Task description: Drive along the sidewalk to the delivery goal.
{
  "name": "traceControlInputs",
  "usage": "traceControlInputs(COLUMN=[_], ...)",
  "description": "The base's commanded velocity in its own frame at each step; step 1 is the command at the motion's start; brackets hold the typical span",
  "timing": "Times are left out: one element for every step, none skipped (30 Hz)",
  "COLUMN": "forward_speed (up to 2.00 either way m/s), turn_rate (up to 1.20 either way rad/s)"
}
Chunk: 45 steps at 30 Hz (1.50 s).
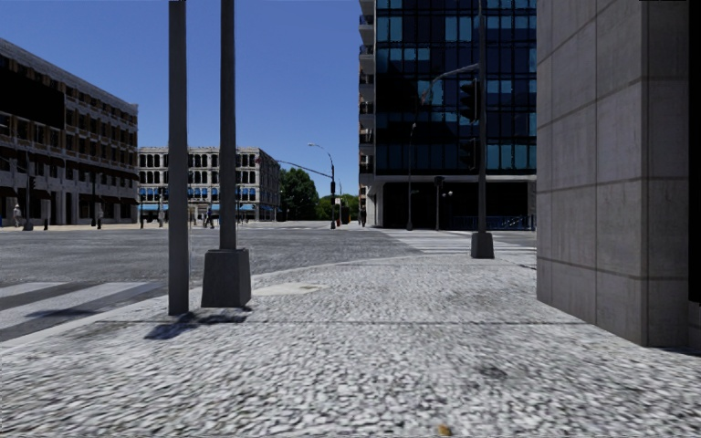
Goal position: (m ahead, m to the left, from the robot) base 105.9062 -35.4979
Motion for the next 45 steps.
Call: traceControlInputs(forward_speed=[2.00, 2.00, 2.00, 2.00, 2.00, 2.00, 2.00, 2.00, 2.00, 2.00, 2.00, 2.00, 2.00, 2.00, 2.00, 2.00, 2.00, 2.00, 2.00, 2.00, 2.00, 2.00, 2.00, 2.00, 2.00, 2.00, 2.00, 2.00, 2.00, 2.00, 2.00, 2.00, 2.00, 2.00, 2.00, 2.00, 1.99, 1.99, 1.88, 1.78, 1.74, 1.74, 1.72, 1.72, 1.72], turn_rate=[-0.43, -0.46, -0.46, -0.46, -0.46, -0.47, -0.47, -0.47, -0.47, -0.47, -0.47, -0.47, -0.47, -0.47, -0.39, -0.39, 0.00, 0.00, 0.00, 0.00, 0.00, 0.00, 0.00, 0.00, 0.00, 0.00, 0.00, -0.05, -0.11, -0.20, -0.20, -0.29, -0.33, -0.36, -0.36, -0.39, -0.40, -0.40, -0.41, -0.43, -0.44, -0.44, -0.45, -0.45, -0.46])
